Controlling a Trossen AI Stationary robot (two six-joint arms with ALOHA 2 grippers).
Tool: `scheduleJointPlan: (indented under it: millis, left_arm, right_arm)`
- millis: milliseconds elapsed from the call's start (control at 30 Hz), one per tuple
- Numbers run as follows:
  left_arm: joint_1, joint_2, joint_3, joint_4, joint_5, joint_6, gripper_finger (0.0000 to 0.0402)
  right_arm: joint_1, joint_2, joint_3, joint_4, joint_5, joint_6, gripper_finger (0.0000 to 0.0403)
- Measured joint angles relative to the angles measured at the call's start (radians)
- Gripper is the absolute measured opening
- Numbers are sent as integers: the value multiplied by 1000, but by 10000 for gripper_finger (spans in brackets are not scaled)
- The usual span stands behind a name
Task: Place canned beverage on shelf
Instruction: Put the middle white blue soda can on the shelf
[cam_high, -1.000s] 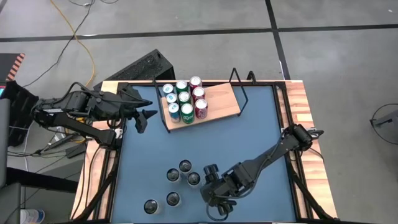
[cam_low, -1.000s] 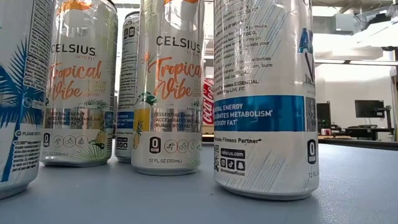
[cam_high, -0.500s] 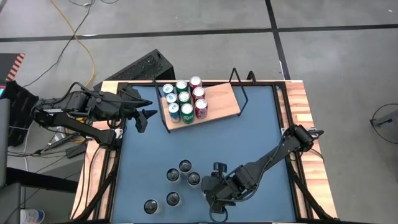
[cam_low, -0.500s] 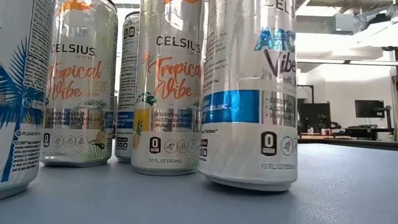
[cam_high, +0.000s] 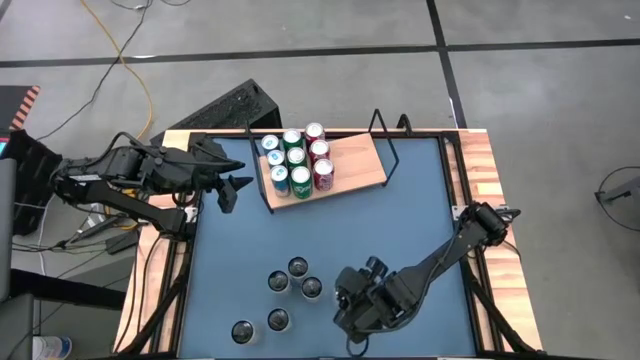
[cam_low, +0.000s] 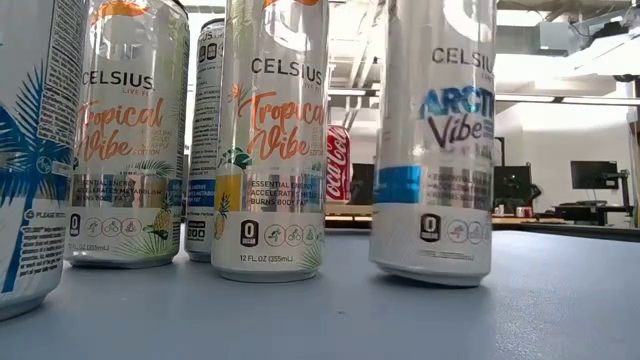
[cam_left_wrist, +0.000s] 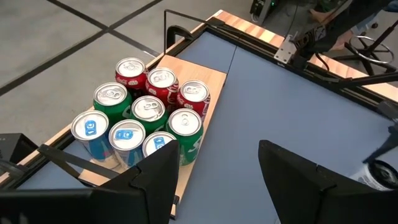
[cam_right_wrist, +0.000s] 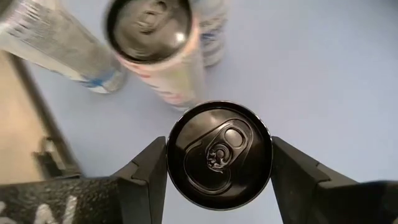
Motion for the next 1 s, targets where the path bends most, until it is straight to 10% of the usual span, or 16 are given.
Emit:
scheduleJointPlan:
  millis: [1000]
  left_arm:
    - [0, 0, 0, -8, -20, 20, 206]
  right_arm:
    - [-440, -334, -3, -143, 25, -679, 213]
